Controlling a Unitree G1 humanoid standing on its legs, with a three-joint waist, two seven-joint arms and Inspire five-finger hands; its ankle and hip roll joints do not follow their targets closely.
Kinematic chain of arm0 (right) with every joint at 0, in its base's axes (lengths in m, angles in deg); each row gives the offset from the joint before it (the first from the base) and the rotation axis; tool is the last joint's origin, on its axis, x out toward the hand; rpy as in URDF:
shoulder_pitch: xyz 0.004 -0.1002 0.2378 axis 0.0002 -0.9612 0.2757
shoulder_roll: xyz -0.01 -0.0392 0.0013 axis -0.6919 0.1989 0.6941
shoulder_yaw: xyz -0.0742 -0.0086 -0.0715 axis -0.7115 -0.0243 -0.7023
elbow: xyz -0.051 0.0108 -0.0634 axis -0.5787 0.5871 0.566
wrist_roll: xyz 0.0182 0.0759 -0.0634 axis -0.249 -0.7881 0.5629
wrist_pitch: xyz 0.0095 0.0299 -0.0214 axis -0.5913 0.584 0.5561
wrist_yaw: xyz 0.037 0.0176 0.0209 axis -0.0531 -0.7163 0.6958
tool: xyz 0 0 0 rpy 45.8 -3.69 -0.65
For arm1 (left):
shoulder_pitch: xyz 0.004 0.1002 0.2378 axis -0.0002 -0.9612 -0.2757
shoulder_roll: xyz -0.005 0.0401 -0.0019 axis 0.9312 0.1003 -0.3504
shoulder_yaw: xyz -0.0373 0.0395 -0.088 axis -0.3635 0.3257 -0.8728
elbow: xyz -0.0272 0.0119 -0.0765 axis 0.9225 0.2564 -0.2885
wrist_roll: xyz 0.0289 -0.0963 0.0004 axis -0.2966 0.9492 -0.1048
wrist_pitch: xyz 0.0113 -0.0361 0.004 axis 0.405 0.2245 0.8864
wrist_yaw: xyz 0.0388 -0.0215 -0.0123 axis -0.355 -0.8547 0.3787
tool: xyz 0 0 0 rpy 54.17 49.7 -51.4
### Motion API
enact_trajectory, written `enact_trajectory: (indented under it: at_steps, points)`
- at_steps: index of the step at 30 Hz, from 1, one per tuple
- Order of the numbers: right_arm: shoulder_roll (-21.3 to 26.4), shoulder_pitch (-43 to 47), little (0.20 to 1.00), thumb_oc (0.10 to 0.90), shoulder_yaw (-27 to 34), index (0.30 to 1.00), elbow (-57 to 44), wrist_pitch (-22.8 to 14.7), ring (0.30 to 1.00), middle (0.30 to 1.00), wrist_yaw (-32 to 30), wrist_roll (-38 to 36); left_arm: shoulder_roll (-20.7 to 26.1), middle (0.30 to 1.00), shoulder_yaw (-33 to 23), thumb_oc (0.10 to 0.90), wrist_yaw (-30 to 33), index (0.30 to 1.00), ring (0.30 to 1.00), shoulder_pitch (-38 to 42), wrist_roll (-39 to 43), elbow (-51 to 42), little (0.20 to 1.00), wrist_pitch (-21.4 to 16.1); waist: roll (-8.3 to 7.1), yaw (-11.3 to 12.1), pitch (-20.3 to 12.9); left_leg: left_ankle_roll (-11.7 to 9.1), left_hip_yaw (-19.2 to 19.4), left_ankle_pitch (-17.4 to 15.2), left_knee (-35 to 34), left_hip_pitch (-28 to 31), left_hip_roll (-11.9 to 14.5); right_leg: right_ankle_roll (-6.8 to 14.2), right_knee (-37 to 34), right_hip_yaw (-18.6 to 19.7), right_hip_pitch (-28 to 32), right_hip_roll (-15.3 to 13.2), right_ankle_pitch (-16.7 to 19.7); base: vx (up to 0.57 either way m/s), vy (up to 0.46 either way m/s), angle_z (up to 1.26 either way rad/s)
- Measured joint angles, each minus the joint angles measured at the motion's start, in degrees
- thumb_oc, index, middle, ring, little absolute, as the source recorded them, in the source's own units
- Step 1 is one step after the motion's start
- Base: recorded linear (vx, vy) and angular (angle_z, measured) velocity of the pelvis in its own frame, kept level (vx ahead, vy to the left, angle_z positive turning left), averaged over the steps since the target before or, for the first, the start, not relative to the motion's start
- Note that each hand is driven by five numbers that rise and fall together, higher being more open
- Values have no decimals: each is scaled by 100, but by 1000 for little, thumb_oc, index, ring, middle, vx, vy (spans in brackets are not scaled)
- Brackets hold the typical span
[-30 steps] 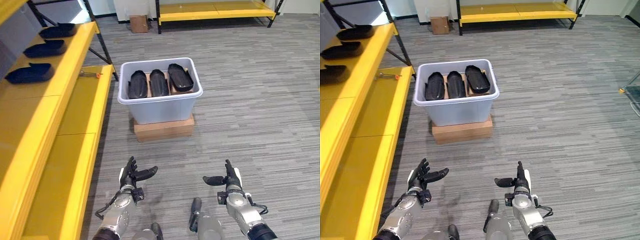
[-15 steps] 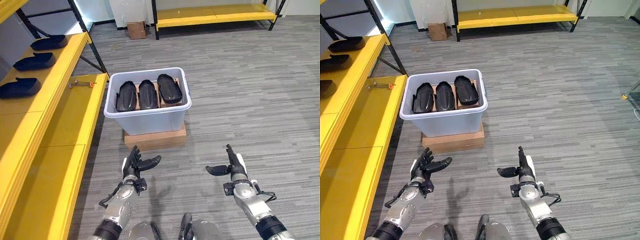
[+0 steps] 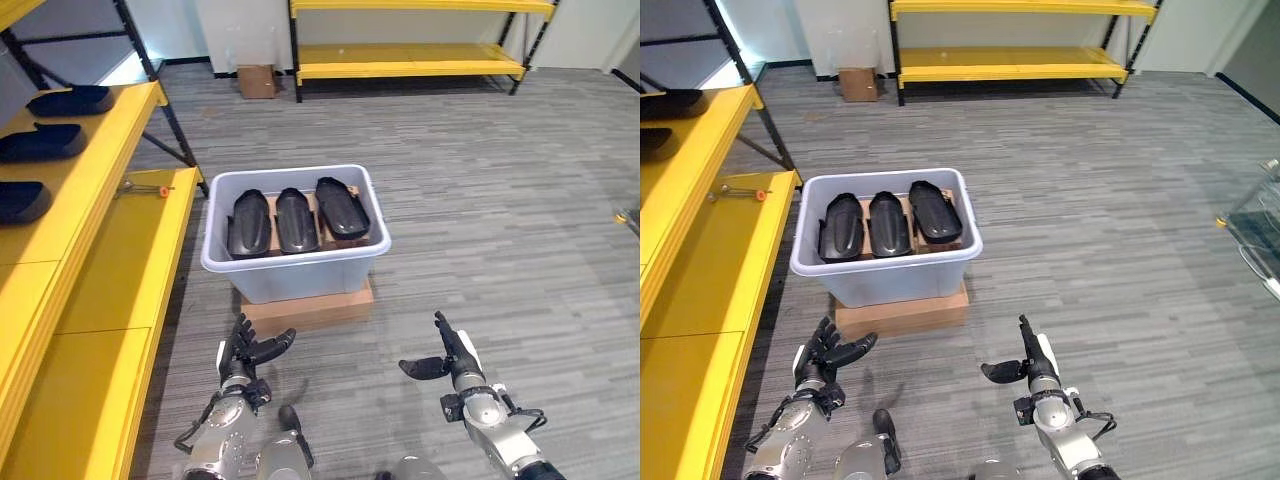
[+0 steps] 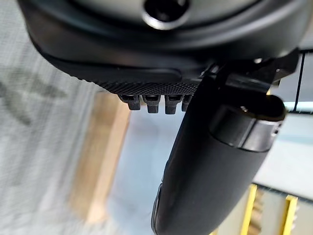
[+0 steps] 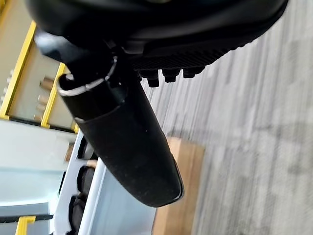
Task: Move parts from the plastic box to the shelf.
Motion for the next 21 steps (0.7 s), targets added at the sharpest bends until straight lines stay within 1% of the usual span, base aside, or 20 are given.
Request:
enact_trajectory:
  at_steps: [1,2,3,4,6,7,8,9,10,11,12,13,14,15,16,17,18,19,20,21]
  points:
    - [-51,14,1000,900,29,1000,-77,-71,1000,1000,-81,-94,13,1000,-21,900,-28,1000,1000,-9,-99,-36,1000,1,-2,1,-1,79,2,-76,118,-10,-81,39,106,-34,-42,-124,62,292,286,37]
    - [-142,23,1000,900,90,1000,-218,-193,1000,1000,-187,-156,62,1000,-20,900,-78,1000,1000,-9,-139,-109,1000,1,-9,2,-1,228,39,-146,202,34,-210,68,282,-44,-50,-295,142,296,313,21]
    - [-232,85,1000,900,130,1000,-285,-327,1000,1000,-273,-171,128,1000,-21,900,-112,1000,1000,2,-196,-166,1000,-4,-14,80,-5,285,63,-315,239,86,-334,175,415,-56,-59,-408,346,301,327,6]
    - [-317,144,1000,900,163,1000,-286,-376,1000,1000,-348,-170,175,1000,-21,900,-118,1000,1000,5,-262,-170,1000,1,-17,139,-6,307,110,-352,238,127,-336,234,571,-58,-128,-505,441,280,342,0]
    - [-490,242,1000,900,202,1000,-300,-524,1000,1000,-697,-150,215,1000,-23,900,-141,1000,1000,17,-411,-186,1000,-5,-32,154,-14,443,158,-474,93,385,-547,420,1028,-47,-239,-778,947,253,295,7]
    - [-540,303,1000,900,208,1000,-304,-542,1000,1000,-854,-134,218,1000,-23,900,-138,1000,1000,-12,-491,-216,1000,-46,-21,150,-18,473,193,-506,-115,536,-631,536,1394,-11,-399,-898,1253,163,120,-2]
    - [-578,340,1000,900,207,1000,-312,-589,1000,1000,-971,-103,248,1000,-19,900,-124,1000,1000,-57,-546,-288,1000,-118,-11,164,-20,519,235,-495,-310,647,-687,590,1797,135,-661,-952,1384,142,83,-9]
    - [-606,342,1000,900,211,1000,-341,-617,1000,1000,-1056,-58,286,1000,-19,900,-107,1000,1000,-93,-566,-382,1000,-159,-14,184,-22,541,260,-479,-397,687,-702,619,2095,216,-828,-919,1362,110,34,-10]
    - [-607,324,1000,900,214,1000,-402,-628,1000,1000,-1135,-51,327,1000,-12,900,-103,1000,1000,-106,-568,-452,1000,-198,-13,180,-22,583,252,-507,-461,724,-715,653,2235,225,-1000,-836,1285,79,-14,-13]
    - [-622,295,1000,900,219,1000,-541,-698,1000,1000,-1341,13,437,1000,-11,900,-100,1000,1000,-207,-567,-705,1000,-356,5,140,-28,618,299,-455,-676,812,-744,638,2199,191,-1219,-620,941,81,-27,-15]
    - [-616,279,1000,900,259,1000,-599,-744,1000,1000,-1493,131,477,1000,-18,900,-90,1000,1000,-221,-571,-858,1000,-435,22,128,-19,625,323,-455,-760,846,-755,553,2007,71,-1355,-549,790,14,-73,-28]
    - [-602,281,1000,900,373,1000,-734,-781,1000,1000,-1662,264,526,1000,-27,900,-55,1000,1000,-226,-580,-1105,1000,-566,86,116,7,626,357,-463,-908,885,-764,431,1553,-184,-1484,-472,621,9,-77,-28]
    - [-595,284,1000,900,522,1000,-865,-879,1000,1000,-1919,525,600,1000,-15,900,22,1000,1000,-203,-688,-1347,1000,-826,168,44,35,645,402,-376,-986,876,-761,388,834,-401,-1590,-385,636,73,-119,-20]
    - [-570,277,1000,900,631,1000,-965,-957,1000,1000,-2188,695,646,1000,-30,900,94,1000,1000,-164,-864,-1505,1000,-1112,197,-48,46,653,412,-370,-1009,869,-774,348,372,-434,-1692,-356,762,162,-116,-5]
    - [-504,253,1000,900,752,1000,-1051,-976,1000,1000,-2486,870,669,1000,-36,900,264,1000,1000,-47,-1066,-1635,1000,-1362,199,-127,47,605,391,-411,-1065,934,-815,405,-58,-398,-1821,-375,907,217,-167,7]
    - [-415,230,1000,900,832,1000,-1209,-970,1000,1000,-2715,955,673,1000,-76,900,426,1000,1000,25,-1189,-1823,1000,-1510,206,-217,50,633,388,-394,-1075,956,-841,503,-485,-376,-1848,-391,1111,252,-197,2]
    - [-323,225,1000,900,900,1000,-1347,-969,1000,1000,-2977,1031,675,1000,-107,900,568,1000,1000,124,-1263,-1928,1000,-1700,209,-256,53,541,363,-468,-1088,992,-874,572,-747,-342,-1966,-450,1365,261,-205,10]
    - [-284,221,1000,900,989,1000,-1508,-969,1000,1000,-3236,1095,674,1000,-118,900,711,1000,1000,222,-1302,-2024,1000,-1811,205,-362,51,522,294,-501,-1095,998,-921,663,-1043,-260,-2019,-519,1629,201,-150,24]
    - [-299,211,1000,900,1158,1000,-1680,-971,1000,1000,-3544,1138,655,1000,-124,900,825,1000,1000,335,-1311,-2137,1000,-1819,200,-477,52,532,211,-516,-1089,1009,-993,729,-1317,-159,-2041,-616,1892,237,-198,35]
    - [-306,222,1000,900,1318,1000,-1764,-967,1000,1000,-3828,1183,646,1000,-109,900,908,1000,1000,416,-1332,-2195,1000,-1818,198,-503,53,547,204,-532,-1089,1085,-1050,739,-1617,-88,-2010,-655,2140,260,-227,24]
